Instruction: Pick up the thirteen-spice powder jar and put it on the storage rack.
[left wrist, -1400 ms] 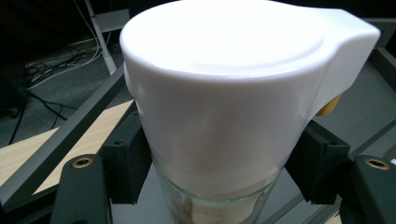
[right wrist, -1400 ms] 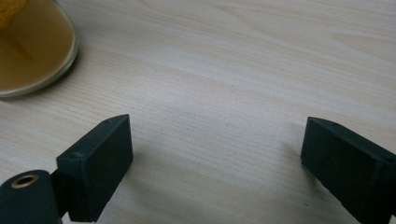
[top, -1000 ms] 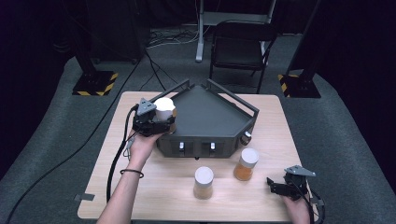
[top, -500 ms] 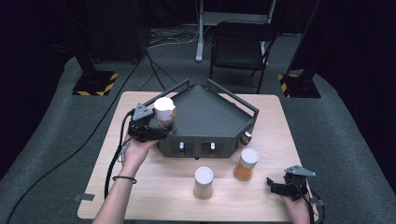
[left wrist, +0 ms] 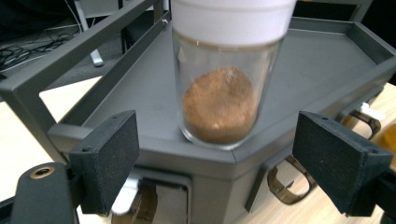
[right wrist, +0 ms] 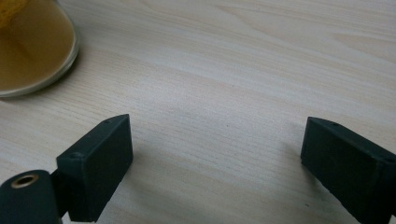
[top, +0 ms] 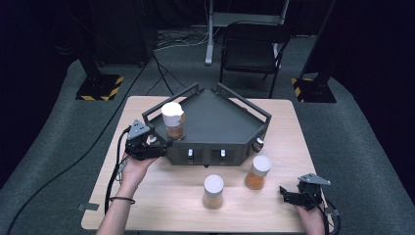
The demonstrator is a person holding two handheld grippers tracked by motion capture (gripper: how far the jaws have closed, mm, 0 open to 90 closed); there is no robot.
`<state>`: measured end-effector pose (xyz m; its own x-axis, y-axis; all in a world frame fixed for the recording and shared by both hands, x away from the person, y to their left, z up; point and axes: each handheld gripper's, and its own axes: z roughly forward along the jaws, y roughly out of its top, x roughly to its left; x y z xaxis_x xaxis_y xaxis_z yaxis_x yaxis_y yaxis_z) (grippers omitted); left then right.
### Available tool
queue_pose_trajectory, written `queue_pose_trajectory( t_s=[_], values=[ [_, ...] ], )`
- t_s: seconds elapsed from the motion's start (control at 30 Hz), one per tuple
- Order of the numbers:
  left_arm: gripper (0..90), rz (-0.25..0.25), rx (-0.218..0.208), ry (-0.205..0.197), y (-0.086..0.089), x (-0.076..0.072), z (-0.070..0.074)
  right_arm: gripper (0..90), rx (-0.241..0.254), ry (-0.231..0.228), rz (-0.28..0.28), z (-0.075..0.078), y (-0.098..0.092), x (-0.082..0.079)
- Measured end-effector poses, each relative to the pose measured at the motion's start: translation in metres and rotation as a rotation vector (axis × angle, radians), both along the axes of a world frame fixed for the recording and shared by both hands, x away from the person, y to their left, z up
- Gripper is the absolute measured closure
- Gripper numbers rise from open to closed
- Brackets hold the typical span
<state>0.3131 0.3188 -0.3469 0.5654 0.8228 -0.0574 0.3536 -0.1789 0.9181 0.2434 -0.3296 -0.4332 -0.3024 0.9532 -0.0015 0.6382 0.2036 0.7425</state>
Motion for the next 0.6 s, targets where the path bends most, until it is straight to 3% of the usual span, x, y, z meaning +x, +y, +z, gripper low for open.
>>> queue_pose_trajectory(
  t_s=[0.3, 0.6],
  values=[
    [14.3, 0.013, 0.019, 0.015, 0.012, -0.012, -0.015, 8.1, 0.000, 0.000, 0.000, 0.000, 0.000, 0.000],
    [14.5, 0.030, 0.016, 0.060, 0.022, -0.018, -0.037, 8.1, 0.000, 0.001, 0.000, 0.000, 0.000, 0.000]
  ],
)
